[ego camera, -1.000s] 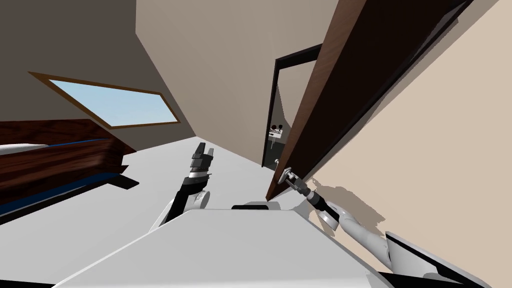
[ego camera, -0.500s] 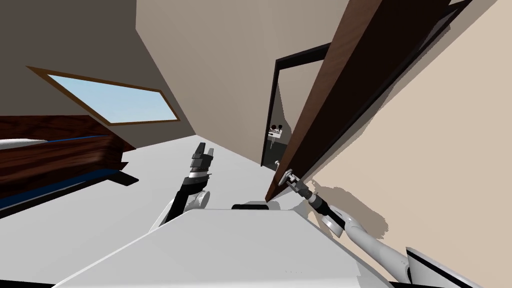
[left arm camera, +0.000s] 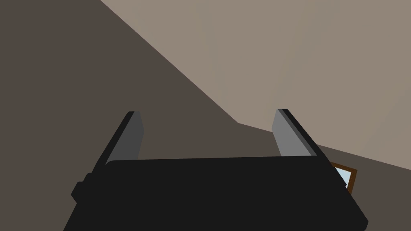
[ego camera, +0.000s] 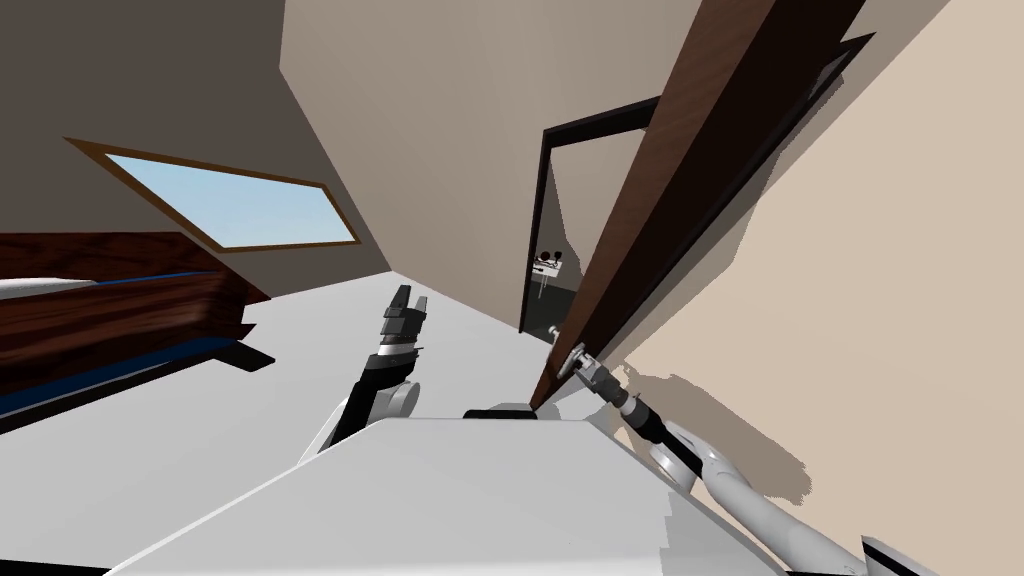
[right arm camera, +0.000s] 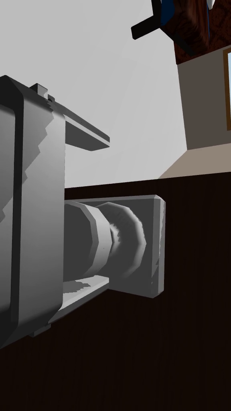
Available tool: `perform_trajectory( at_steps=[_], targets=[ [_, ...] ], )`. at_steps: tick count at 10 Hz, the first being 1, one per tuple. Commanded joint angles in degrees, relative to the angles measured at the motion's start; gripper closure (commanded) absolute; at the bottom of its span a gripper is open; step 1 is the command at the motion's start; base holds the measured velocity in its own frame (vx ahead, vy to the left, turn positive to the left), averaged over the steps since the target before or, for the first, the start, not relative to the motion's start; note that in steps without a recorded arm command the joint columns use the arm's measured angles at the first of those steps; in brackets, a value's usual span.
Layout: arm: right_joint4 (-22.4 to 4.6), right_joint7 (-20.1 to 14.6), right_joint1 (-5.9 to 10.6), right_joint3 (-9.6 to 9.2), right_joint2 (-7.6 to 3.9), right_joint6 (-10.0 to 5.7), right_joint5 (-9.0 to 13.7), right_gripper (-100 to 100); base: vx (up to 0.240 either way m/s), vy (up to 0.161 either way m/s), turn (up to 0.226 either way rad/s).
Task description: Pull the door open
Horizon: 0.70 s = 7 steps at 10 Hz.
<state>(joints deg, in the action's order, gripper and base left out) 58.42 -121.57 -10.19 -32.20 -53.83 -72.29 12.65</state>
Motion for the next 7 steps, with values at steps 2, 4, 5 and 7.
perform_trajectory(
  at_steps=[2, 4, 5, 7],
  targets=[
    [3.34, -0.35, -4.02, 2.51, 0.42, 1.21, -2.53, 100, -0.017, -0.068, 0.005],
    [4.51, -0.43, -5.40, 3.67, 0.44, 1.80, -3.34, 100, -0.007, -0.082, 0.002],
    [5.60, -0.51, -6.72, 4.75, 0.45, 2.36, -4.10, 100, -0.035, -0.033, 0.023],
    [7.50, -0.65, -9.04, 6.67, 0.45, 3.34, -5.43, 100, -0.031, -0.025, 0.032]
  ],
)
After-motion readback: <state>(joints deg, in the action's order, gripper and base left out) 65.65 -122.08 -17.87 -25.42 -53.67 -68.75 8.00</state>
